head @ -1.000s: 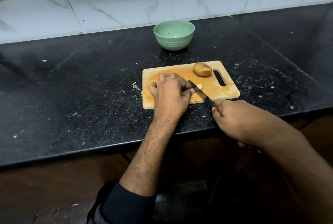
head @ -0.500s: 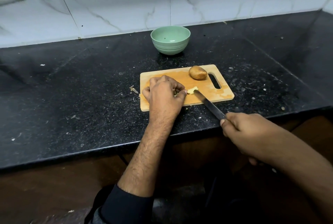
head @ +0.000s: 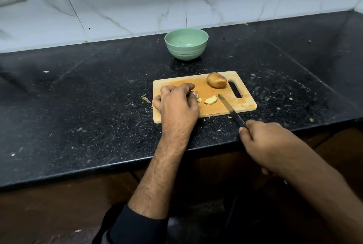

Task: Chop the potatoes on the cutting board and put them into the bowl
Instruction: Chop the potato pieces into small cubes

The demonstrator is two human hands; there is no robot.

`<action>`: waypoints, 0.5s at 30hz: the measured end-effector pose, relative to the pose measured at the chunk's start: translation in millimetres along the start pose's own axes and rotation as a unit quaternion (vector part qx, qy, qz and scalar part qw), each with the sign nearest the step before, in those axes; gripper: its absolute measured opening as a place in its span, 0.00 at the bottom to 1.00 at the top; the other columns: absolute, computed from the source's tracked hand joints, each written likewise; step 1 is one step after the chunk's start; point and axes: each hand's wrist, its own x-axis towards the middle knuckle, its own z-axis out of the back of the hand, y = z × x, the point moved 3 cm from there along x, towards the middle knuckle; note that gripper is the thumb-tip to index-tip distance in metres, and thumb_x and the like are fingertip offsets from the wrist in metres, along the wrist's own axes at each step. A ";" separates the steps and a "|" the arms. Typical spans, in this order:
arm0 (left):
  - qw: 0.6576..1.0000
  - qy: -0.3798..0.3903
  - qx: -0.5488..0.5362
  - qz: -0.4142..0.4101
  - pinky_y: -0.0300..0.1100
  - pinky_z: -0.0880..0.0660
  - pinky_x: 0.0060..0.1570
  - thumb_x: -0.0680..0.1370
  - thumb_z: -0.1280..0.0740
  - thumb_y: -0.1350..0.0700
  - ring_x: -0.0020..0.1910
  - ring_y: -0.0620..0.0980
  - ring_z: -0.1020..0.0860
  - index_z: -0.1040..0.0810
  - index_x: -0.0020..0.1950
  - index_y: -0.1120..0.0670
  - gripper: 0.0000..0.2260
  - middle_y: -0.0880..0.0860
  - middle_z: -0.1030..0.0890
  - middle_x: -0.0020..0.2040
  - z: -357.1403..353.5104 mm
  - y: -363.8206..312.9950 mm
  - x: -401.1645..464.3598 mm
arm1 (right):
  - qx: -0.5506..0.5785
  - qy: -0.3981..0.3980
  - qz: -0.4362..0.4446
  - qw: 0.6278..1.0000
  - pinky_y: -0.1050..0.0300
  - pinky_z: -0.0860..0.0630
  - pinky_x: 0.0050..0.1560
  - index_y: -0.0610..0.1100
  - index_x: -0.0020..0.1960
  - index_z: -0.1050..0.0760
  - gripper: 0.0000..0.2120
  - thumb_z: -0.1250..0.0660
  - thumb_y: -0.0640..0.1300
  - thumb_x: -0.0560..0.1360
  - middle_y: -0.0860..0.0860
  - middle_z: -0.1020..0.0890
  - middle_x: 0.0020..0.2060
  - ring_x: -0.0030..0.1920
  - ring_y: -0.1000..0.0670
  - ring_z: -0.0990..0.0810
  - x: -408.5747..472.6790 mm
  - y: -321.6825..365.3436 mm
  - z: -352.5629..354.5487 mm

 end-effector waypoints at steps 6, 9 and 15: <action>0.999 0.035 0.011 -0.022 0.47 0.44 0.58 0.76 0.33 0.56 0.58 0.45 0.33 0.20 0.63 0.45 0.16 0.41 0.19 0.47 -0.6 -4.3 -1.1 | -0.003 -0.005 0.013 1.000 0.55 0.19 0.38 0.51 0.50 0.30 0.15 0.51 0.57 0.85 0.51 0.19 0.37 0.28 0.54 0.19 4.9 6.6 -3.1; 0.998 0.052 -0.004 -0.023 0.45 0.45 0.57 0.76 0.34 0.59 0.57 0.43 0.33 0.20 0.62 0.44 0.17 0.38 0.18 0.47 -0.8 -3.3 -0.5 | -0.002 -0.017 0.013 1.000 0.51 0.17 0.43 0.51 0.51 0.29 0.15 0.50 0.58 0.84 0.51 0.19 0.36 0.32 0.52 0.19 4.9 5.2 1.7; 0.998 0.063 -0.005 -0.022 0.43 0.47 0.55 0.78 0.34 0.60 0.56 0.41 0.35 0.19 0.63 0.43 0.17 0.33 0.23 0.42 -2.1 -4.2 0.5 | -0.022 -0.021 0.003 1.000 0.47 0.17 0.48 0.51 0.54 0.27 0.16 0.49 0.58 0.84 0.50 0.18 0.36 0.32 0.50 0.17 12.7 5.1 13.9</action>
